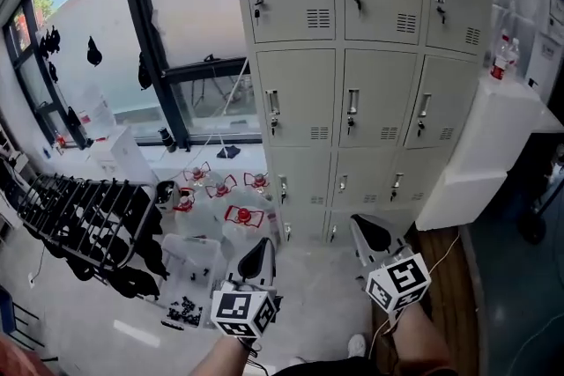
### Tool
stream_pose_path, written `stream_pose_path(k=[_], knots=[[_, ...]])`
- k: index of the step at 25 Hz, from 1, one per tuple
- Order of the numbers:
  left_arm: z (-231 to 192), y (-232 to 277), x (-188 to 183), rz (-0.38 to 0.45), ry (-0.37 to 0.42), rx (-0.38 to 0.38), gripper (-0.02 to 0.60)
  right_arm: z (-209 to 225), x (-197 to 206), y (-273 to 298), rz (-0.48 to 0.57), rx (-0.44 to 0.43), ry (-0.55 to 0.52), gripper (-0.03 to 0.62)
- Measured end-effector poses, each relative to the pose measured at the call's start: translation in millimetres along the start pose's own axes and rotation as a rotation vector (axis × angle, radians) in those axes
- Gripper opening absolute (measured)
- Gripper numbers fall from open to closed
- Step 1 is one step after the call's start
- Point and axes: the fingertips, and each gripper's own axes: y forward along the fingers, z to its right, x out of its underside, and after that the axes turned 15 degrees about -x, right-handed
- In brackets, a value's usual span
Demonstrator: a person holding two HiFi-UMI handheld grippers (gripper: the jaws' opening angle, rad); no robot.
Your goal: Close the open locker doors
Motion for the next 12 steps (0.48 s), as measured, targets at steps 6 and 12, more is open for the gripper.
stream_pose_path(k=[6,12], knots=[[57.7,-16.7,8.3,-0.021,0.004,0.105,0.002,7.8,-5.5,-65.1,-0.015,0.092,-0.008,0.001],[121.7,-42.9,14.8,-0.032,0.020,0.143,0.003,14.5,-5.3,-135.0,-0.007,0.118,0.006,0.001]])
